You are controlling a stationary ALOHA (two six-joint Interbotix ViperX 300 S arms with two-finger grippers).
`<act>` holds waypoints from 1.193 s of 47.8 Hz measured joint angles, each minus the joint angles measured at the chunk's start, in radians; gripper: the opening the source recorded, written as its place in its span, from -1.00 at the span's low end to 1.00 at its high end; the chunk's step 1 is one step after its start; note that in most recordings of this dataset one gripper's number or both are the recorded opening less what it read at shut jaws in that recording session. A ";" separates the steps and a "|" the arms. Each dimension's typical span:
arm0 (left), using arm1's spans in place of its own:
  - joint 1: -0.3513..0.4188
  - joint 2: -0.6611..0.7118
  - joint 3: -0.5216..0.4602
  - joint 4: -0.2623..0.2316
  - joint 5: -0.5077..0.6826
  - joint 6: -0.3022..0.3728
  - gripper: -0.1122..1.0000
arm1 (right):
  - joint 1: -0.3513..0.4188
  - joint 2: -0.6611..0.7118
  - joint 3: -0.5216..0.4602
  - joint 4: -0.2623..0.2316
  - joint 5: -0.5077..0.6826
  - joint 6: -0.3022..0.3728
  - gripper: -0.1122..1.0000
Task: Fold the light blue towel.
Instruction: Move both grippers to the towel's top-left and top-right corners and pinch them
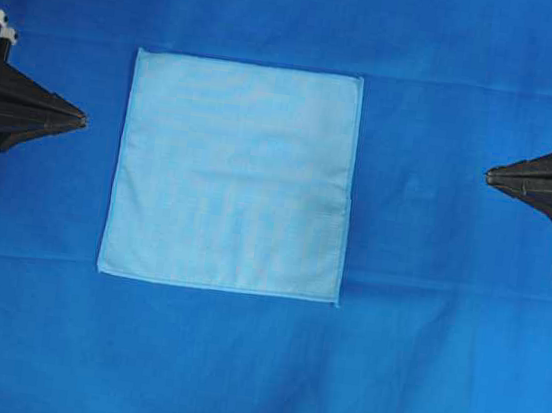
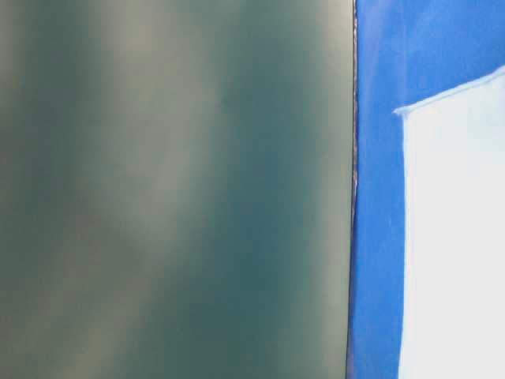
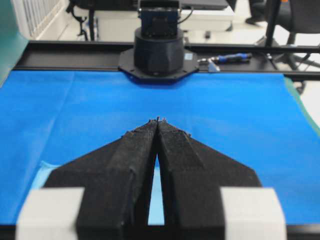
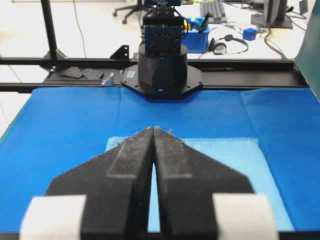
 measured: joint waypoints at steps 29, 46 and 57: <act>0.324 0.160 0.023 -0.017 0.161 0.000 -0.78 | -0.285 0.472 -0.189 0.005 0.141 0.028 -0.79; 0.476 0.449 0.028 -0.017 0.063 0.043 0.74 | -0.416 0.844 -0.391 -0.020 0.239 0.011 0.26; 0.537 0.614 0.021 -0.017 -0.009 0.094 0.72 | -0.451 1.011 -0.460 -0.037 0.255 0.011 0.17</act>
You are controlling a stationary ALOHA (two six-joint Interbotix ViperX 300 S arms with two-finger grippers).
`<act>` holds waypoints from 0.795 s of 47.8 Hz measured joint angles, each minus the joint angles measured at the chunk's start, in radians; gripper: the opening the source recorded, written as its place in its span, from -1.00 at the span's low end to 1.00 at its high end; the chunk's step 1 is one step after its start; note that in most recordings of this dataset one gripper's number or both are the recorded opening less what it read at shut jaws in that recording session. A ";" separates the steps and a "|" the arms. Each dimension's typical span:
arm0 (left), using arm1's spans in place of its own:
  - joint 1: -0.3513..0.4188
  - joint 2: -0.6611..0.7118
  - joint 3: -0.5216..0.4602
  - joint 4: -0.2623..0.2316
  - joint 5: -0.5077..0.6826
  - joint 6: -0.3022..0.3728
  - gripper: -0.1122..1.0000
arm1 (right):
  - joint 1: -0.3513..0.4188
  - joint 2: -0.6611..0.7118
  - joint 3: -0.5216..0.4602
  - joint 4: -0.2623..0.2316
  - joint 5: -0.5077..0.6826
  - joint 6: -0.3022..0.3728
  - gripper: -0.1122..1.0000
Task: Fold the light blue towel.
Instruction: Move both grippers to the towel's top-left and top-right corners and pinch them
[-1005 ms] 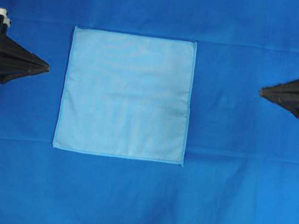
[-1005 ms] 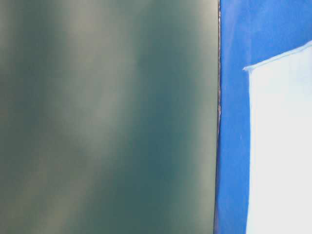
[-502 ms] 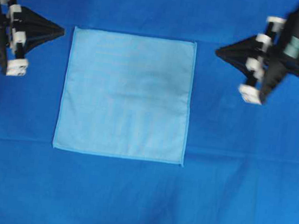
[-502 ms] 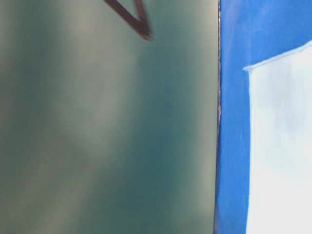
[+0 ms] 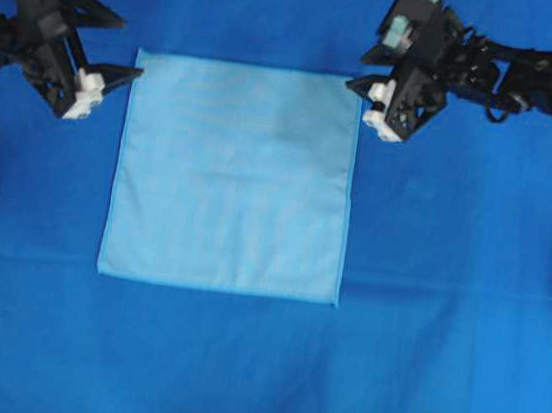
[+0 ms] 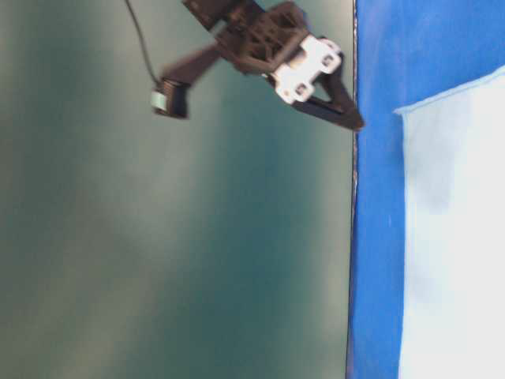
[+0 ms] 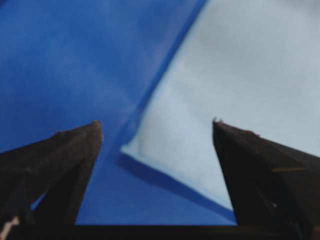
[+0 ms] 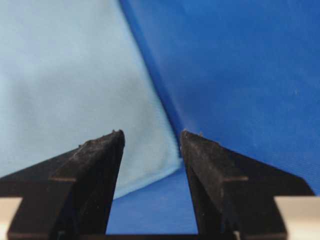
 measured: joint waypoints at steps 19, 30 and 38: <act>0.041 0.232 -0.051 0.000 -0.074 0.037 0.72 | -0.023 0.114 -0.026 -0.006 0.002 0.000 0.17; 0.046 0.267 -0.064 0.000 -0.060 0.041 0.55 | -0.029 0.147 -0.034 -0.008 0.000 0.002 0.09; 0.046 0.290 -0.083 0.000 0.028 0.074 -0.24 | -0.026 0.150 -0.037 -0.020 0.000 0.000 -0.61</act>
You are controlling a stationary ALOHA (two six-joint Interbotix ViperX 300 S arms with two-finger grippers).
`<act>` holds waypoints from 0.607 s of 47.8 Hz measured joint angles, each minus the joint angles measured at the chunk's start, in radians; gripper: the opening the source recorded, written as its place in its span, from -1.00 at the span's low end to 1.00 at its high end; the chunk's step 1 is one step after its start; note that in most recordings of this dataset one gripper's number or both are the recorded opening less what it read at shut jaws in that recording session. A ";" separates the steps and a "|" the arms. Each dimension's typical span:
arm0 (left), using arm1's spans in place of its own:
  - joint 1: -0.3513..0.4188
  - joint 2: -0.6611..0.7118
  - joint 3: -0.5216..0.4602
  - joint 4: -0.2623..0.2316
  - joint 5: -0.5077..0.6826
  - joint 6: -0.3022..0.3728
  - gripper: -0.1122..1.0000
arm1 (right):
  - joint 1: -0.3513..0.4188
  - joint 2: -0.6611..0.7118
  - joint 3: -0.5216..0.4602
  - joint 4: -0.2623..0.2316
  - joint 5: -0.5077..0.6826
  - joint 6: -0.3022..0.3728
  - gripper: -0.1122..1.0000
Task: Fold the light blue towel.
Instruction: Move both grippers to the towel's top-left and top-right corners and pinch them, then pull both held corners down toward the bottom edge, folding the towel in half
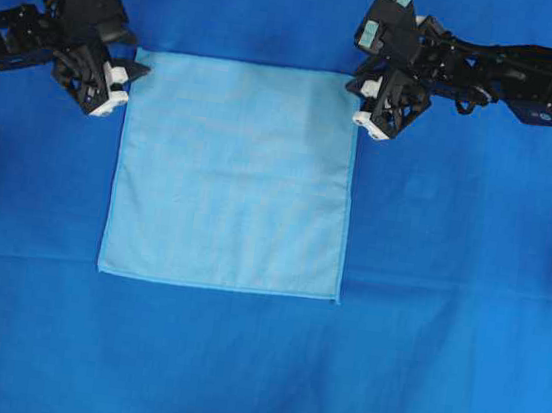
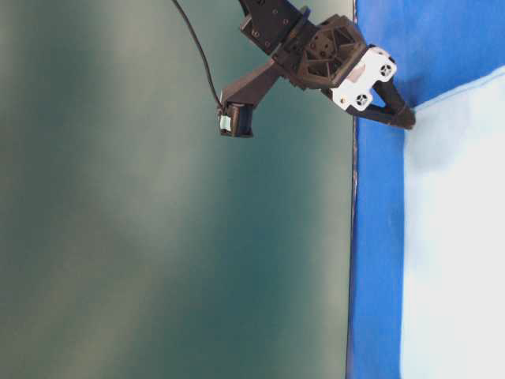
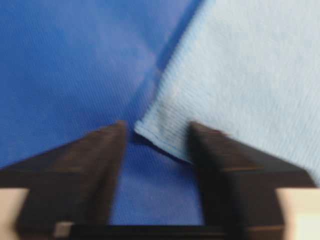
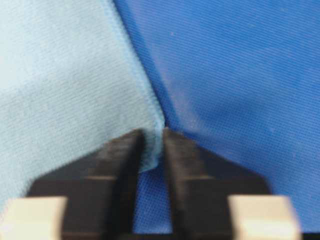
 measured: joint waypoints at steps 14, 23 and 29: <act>-0.008 0.006 -0.025 -0.002 0.063 0.037 -0.78 | 0.000 0.000 0.000 -0.002 0.003 0.002 -0.76; -0.008 -0.008 -0.026 -0.002 0.083 0.043 -0.78 | 0.002 -0.005 0.000 -0.002 0.006 0.006 -0.76; -0.006 -0.067 -0.026 0.000 0.126 0.049 -0.78 | 0.002 -0.035 0.000 0.000 0.009 0.006 -0.76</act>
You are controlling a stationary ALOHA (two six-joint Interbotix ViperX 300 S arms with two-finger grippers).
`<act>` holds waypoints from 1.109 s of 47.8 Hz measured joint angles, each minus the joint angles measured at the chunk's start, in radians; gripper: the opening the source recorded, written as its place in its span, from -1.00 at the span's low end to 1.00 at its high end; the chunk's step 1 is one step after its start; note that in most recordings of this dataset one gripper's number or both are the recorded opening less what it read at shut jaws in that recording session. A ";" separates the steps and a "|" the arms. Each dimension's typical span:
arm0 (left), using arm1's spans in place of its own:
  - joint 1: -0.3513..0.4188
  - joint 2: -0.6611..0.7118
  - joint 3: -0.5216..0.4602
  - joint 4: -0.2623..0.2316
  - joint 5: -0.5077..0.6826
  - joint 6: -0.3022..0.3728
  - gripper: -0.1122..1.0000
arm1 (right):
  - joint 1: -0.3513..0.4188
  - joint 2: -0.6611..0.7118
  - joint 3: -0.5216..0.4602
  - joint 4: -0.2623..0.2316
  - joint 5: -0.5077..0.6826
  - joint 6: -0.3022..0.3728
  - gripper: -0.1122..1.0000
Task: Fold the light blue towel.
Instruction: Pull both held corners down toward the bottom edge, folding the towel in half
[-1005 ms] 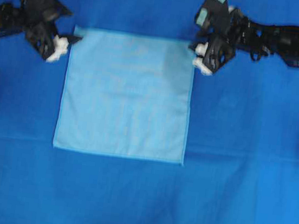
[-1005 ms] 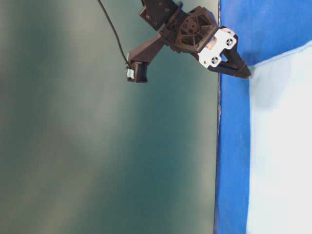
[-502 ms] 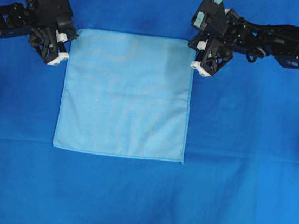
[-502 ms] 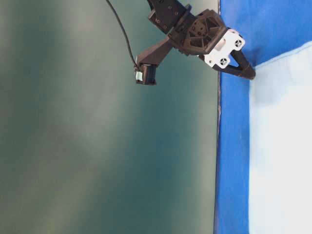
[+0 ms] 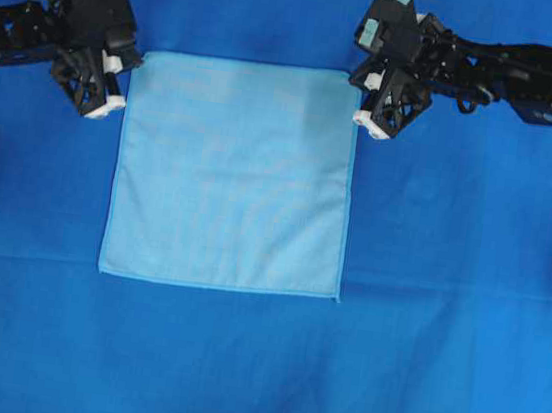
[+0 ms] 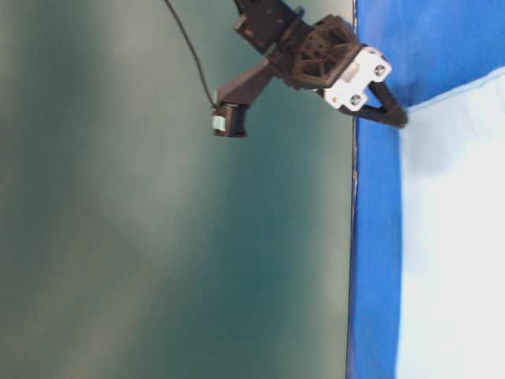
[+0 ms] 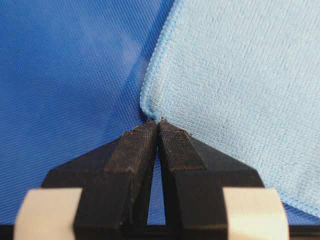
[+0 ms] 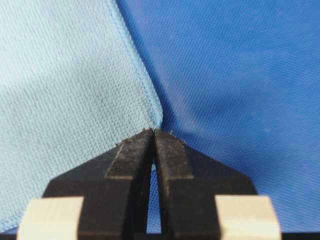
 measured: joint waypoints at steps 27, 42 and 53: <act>-0.048 -0.101 0.005 -0.002 0.074 0.005 -0.78 | 0.029 -0.058 0.000 0.000 0.034 0.008 -0.76; -0.233 -0.176 0.026 0.000 0.212 -0.067 -0.78 | 0.170 -0.115 0.040 0.048 0.100 0.032 -0.76; -0.460 -0.247 0.054 -0.005 0.261 -0.178 -0.78 | 0.325 -0.143 0.084 0.061 0.103 0.123 -0.76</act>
